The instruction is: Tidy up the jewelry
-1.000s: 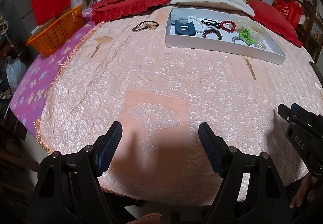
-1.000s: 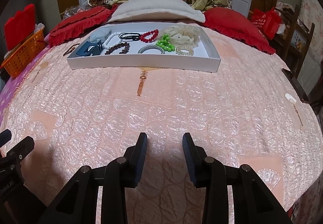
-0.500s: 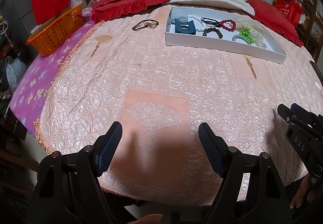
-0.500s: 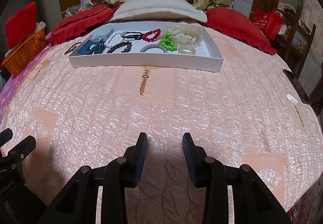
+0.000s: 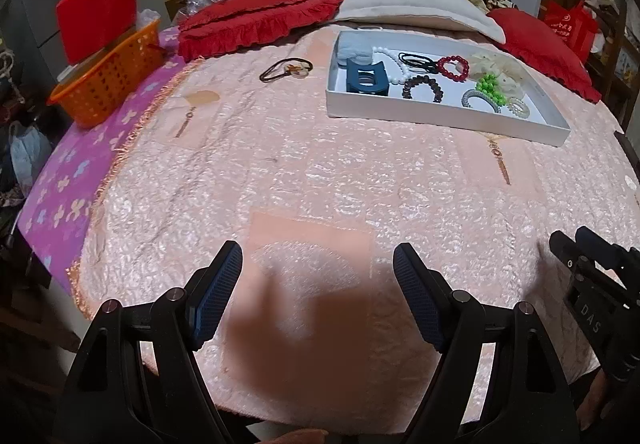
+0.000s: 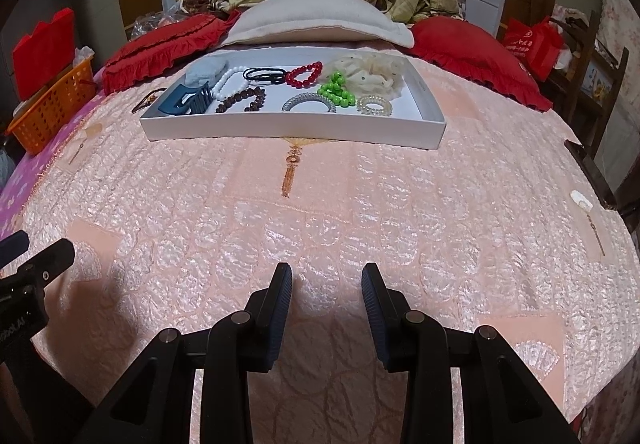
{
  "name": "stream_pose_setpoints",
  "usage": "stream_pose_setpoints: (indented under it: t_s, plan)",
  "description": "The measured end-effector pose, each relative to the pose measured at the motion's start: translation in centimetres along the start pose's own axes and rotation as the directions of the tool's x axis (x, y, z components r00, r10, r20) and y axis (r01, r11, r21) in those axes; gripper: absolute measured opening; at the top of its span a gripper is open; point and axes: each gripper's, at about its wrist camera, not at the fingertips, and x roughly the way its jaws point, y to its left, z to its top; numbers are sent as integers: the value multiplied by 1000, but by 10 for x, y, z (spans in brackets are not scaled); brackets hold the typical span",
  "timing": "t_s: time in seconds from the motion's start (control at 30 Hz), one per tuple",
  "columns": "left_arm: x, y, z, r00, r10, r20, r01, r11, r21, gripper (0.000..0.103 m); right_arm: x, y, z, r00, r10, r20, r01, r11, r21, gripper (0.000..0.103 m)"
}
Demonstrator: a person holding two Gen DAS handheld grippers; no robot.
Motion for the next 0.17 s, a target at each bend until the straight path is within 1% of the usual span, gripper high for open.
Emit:
stream_pose_setpoints:
  t_s: [0.1,0.17]
  plan:
    - [6,-1,3,1000,-21,-16,21,1000,-4,78,2,0,2,1000,6,-3,-6,1000,0,35]
    - [8,-2,5,1000,-14,-19,14,1000,-3,78,3,-1,3,1000,7,-4,-7,1000,0,34]
